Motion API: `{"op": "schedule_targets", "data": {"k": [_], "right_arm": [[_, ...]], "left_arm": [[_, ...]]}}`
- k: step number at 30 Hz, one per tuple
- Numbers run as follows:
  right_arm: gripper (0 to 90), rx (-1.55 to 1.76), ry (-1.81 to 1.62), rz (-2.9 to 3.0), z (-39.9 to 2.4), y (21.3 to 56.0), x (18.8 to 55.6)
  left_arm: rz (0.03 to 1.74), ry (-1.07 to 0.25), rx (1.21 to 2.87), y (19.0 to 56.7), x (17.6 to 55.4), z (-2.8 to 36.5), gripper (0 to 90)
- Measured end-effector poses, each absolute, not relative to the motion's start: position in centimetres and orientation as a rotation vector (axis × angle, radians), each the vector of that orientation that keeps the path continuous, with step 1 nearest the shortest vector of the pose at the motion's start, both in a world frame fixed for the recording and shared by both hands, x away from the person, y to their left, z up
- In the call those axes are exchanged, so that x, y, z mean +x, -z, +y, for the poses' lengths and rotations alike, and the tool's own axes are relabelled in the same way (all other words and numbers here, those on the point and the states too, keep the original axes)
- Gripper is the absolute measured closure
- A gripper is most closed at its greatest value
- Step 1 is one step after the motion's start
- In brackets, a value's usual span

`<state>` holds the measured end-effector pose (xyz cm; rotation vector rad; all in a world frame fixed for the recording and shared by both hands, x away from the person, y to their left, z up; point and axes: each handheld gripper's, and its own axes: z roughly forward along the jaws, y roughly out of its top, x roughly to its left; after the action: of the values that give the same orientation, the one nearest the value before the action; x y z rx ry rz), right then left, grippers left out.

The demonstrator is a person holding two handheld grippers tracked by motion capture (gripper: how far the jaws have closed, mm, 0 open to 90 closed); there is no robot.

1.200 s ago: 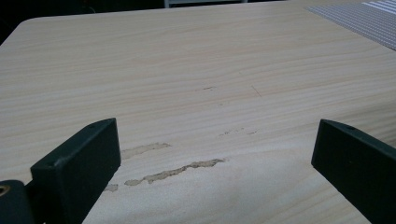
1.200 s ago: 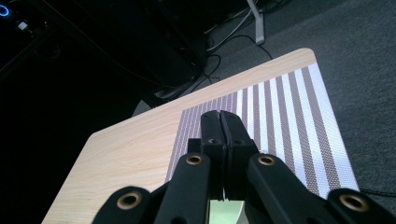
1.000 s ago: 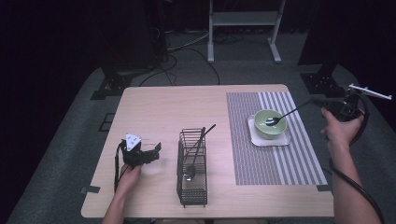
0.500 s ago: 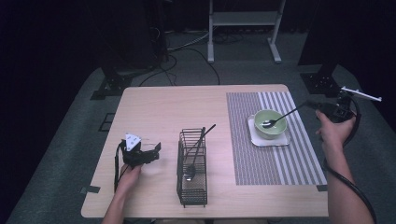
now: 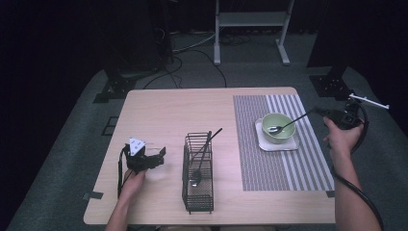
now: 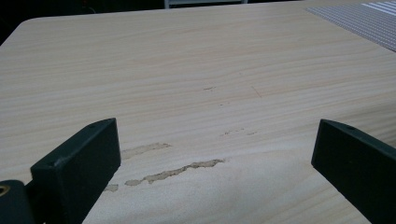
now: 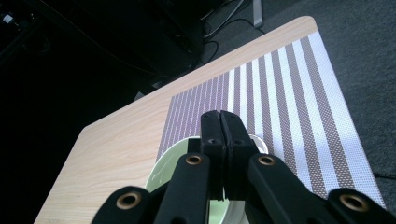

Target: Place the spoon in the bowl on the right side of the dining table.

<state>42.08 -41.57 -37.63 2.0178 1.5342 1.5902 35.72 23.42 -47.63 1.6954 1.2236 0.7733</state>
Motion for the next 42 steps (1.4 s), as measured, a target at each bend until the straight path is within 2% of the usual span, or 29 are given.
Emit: {"op": "schedule_targets", "data": {"k": [23, 36, 42], "right_arm": [[87.3, 2.106, -1.644, 1.481, -41.9, 40.5, 42.5], [77.7, 2.146, -1.628, 1.505, -42.1, 41.1, 42.8], [70.2, 2.15, -1.601, 1.531, -41.9, 41.2, 42.8]], "left_arm": [[1.229, -0.771, 1.693, 47.6, 35.7, 23.4, 0.3], [1.232, -0.769, 1.69, 47.6, 35.8, 23.5, 0.4], [1.229, -0.773, 1.691, 47.7, 35.8, 23.4, 0.3]]}}
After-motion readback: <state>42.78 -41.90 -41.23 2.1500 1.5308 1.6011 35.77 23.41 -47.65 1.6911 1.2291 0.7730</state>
